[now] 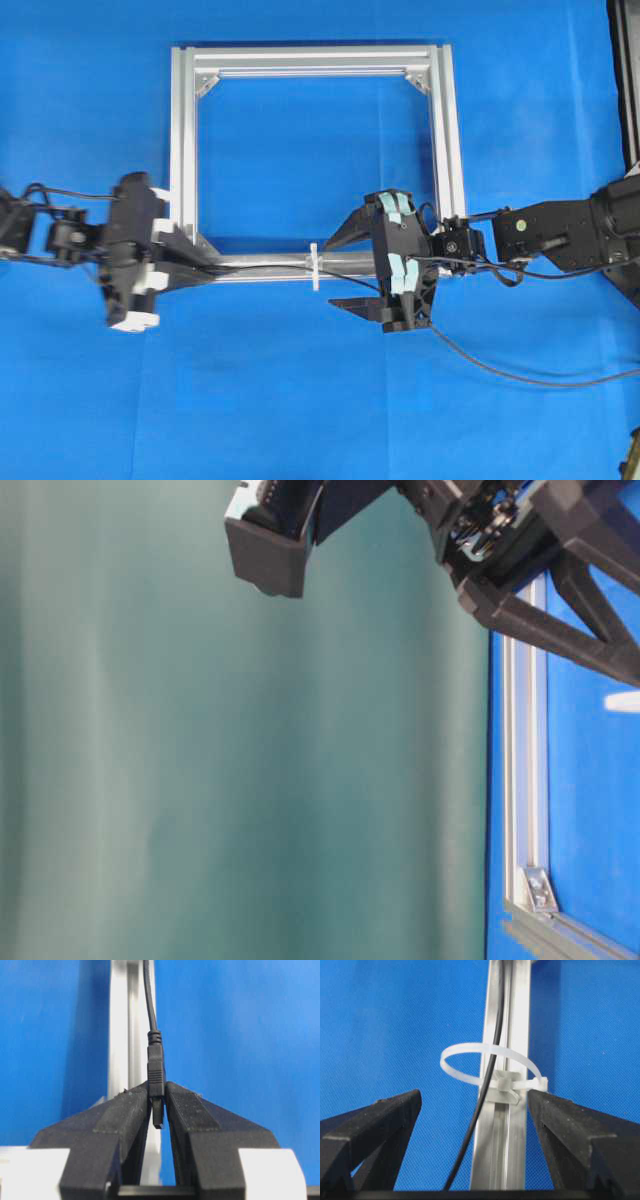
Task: Insert the wire through the string loop located in the center.
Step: 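Open the right gripper and pull the cable leftward with the left gripper, then release the cable from the left gripper and hold both arms still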
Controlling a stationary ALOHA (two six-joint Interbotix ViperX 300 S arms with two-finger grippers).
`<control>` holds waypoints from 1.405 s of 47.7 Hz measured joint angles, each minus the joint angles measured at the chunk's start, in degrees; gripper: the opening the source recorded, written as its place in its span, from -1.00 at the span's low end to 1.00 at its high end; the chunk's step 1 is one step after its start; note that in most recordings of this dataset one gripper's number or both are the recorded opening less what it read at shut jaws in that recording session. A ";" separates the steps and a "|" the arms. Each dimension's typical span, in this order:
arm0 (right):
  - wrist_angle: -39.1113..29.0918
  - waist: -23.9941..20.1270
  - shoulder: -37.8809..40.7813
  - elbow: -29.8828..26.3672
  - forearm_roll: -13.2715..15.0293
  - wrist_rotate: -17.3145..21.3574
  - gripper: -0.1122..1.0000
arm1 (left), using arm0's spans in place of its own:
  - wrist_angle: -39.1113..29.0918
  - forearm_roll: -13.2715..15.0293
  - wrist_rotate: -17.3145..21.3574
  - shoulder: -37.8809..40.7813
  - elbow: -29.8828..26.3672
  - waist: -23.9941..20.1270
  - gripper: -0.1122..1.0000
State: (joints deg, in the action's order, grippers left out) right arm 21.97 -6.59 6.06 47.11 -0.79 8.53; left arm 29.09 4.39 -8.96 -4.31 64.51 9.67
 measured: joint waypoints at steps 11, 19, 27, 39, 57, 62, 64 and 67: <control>0.00 0.09 0.00 0.00 0.00 0.09 0.78 | -0.09 0.00 -1.76 -9.14 8.26 0.62 -0.64; 0.00 0.00 0.00 0.00 0.00 0.00 0.78 | -1.85 0.00 -2.02 -16.00 13.27 1.32 -0.64; 0.00 0.00 0.00 0.00 0.00 0.00 0.78 | -5.36 0.00 -0.53 -20.04 14.77 1.67 -0.64; 0.00 0.00 0.00 0.00 0.00 0.00 0.78 | -7.21 0.00 0.18 -19.86 14.68 1.67 -0.64; 0.00 0.00 0.00 0.00 0.00 0.00 0.78 | -9.05 0.00 0.26 -19.51 14.06 1.67 -0.34; 0.00 0.00 0.00 0.00 0.00 0.00 0.78 | -9.67 0.00 0.26 -19.51 13.97 1.76 0.25; 0.00 -0.09 0.00 -0.09 0.00 0.00 0.78 | -9.76 0.00 0.26 -19.60 13.97 1.67 0.47; 0.00 0.00 0.00 -0.09 0.00 0.00 0.78 | -9.84 0.00 0.26 -19.60 13.89 1.76 0.71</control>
State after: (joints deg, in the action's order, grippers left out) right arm 21.97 -6.59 6.06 47.02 -0.79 8.53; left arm 19.25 4.39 -8.70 -23.91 78.40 11.43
